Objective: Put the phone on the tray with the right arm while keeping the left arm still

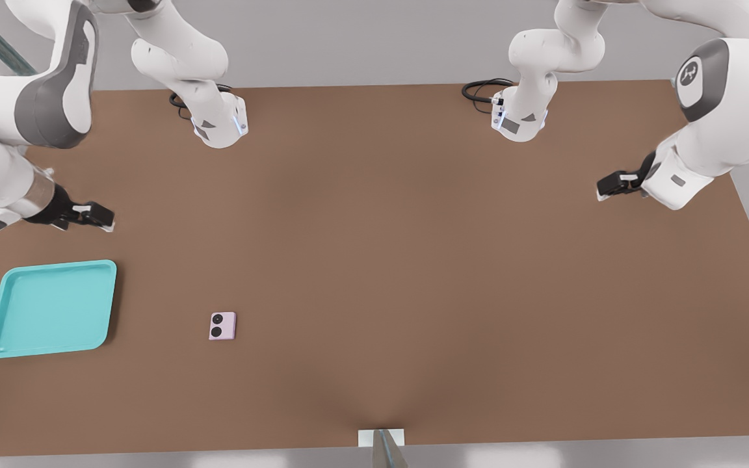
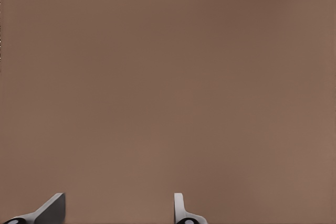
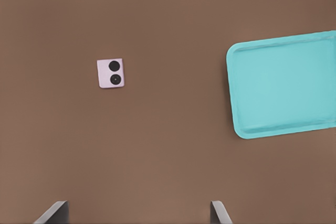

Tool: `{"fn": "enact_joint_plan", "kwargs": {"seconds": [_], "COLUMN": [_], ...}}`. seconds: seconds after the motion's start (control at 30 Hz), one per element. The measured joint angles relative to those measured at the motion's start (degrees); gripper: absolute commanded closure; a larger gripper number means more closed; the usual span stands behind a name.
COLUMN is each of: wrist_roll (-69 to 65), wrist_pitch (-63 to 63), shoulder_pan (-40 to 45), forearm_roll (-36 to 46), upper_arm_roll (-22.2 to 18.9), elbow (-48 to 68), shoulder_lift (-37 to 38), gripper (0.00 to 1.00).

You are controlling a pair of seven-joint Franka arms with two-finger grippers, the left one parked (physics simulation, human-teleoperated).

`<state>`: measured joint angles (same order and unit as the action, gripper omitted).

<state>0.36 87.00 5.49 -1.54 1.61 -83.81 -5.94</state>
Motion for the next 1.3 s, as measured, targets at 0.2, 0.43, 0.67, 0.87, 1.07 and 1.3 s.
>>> {"fn": "enact_joint_plan", "kwargs": {"seconds": [0.2, 0.43, 0.67, 0.87, 1.07, 1.3], "wrist_roll": [-1.10, -1.40, 2.23, 4.59, 6.13, 7.33], "wrist_pitch": [3.84, 13.67, 27.93, 35.29, 40.72, 42.87], "shoulder_pan": [-1.90, -4.75, -8.39, -6.84, -6.65, -6.45], "forearm_roll": [-0.08, -0.42, -2.52, -2.57, -2.67, -2.74], "upper_arm_roll": [0.78, 5.22, 5.35, 5.39, 5.42, 5.42], "elbow": [1.39, 8.32, 5.96, 5.79, 1.50, -0.24], "shoulder_lift": [-3.03, -25.94, -37.32, -41.60, -42.27, -42.20], "gripper": [0.00, 0.00, 0.00, 0.00, 0.00, 0.00]}}
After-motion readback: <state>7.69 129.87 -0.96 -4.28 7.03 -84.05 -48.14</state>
